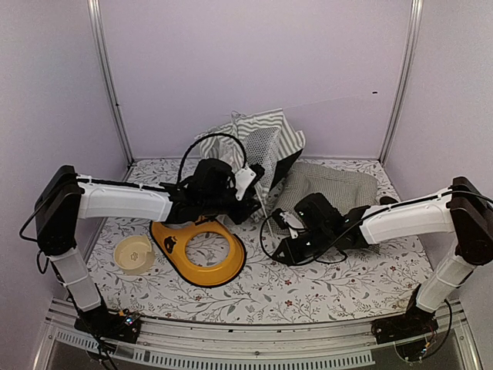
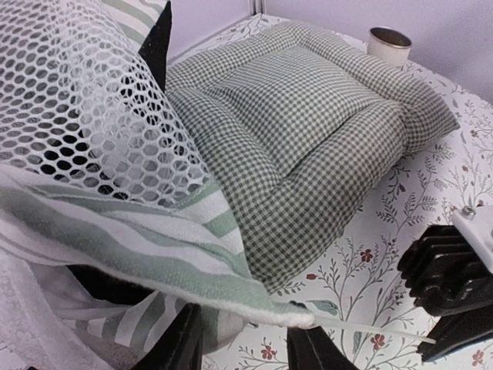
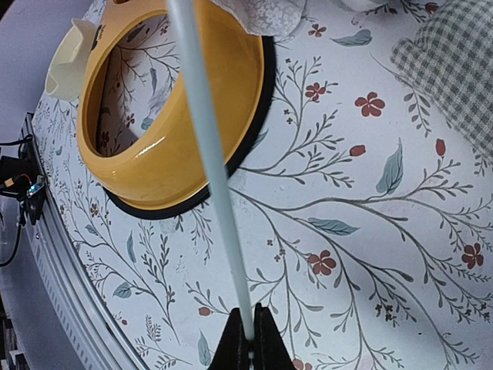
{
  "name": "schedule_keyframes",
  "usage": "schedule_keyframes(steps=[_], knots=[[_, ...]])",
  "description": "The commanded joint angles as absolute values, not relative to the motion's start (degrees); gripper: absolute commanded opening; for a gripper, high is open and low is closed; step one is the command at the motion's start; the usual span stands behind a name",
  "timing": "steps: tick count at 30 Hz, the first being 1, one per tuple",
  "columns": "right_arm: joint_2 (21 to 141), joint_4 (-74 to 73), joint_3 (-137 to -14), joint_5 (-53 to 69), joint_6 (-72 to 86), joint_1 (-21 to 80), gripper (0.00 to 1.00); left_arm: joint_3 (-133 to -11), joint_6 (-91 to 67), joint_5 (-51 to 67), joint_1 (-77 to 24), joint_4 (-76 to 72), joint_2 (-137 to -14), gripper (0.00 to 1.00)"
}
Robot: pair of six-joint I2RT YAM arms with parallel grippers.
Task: Set up the pet tent
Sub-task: Insert the tent pole into the pole socket of the pet tent.
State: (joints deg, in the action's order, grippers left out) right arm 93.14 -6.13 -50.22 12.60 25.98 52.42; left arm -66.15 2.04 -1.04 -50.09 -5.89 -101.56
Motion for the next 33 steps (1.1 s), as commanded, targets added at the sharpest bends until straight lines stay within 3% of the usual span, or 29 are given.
schedule_keyframes(steps=[1, 5, 12, 17, 23, 27, 33], knots=[[93.5, -4.5, -52.8, 11.0, 27.1, 50.9, 0.00, -66.1, 4.4, -4.0, -49.6, -9.0, -101.2, 0.41], [92.9, -5.4, -54.3, 11.1, 26.6, 50.9, 0.00, -66.2, 3.7, -6.9, -49.3, -8.1, -101.4, 0.52], [92.5, -6.5, -55.7, 11.3, 25.8, 50.5, 0.00, -60.4, 3.7, -8.4, -49.7, -14.6, -97.2, 0.61], [92.6, -6.7, -56.5, 12.0, 25.7, 50.4, 0.00, -57.4, 5.2, -11.9, -50.0, -18.0, -95.4, 0.47], [92.1, -7.2, -58.3, 12.3, 25.1, 50.4, 0.00, -56.8, 4.0, -8.0, -49.4, -17.4, -95.7, 0.31], [92.1, -7.6, -59.3, 12.4, 24.5, 50.4, 0.00, -54.9, 0.3, -5.0, -48.5, -18.9, -95.1, 0.31], [92.5, -8.1, -60.5, 12.8, 24.0, 50.4, 0.00, -52.5, -3.8, -2.4, -48.2, -21.3, -95.7, 0.40]])
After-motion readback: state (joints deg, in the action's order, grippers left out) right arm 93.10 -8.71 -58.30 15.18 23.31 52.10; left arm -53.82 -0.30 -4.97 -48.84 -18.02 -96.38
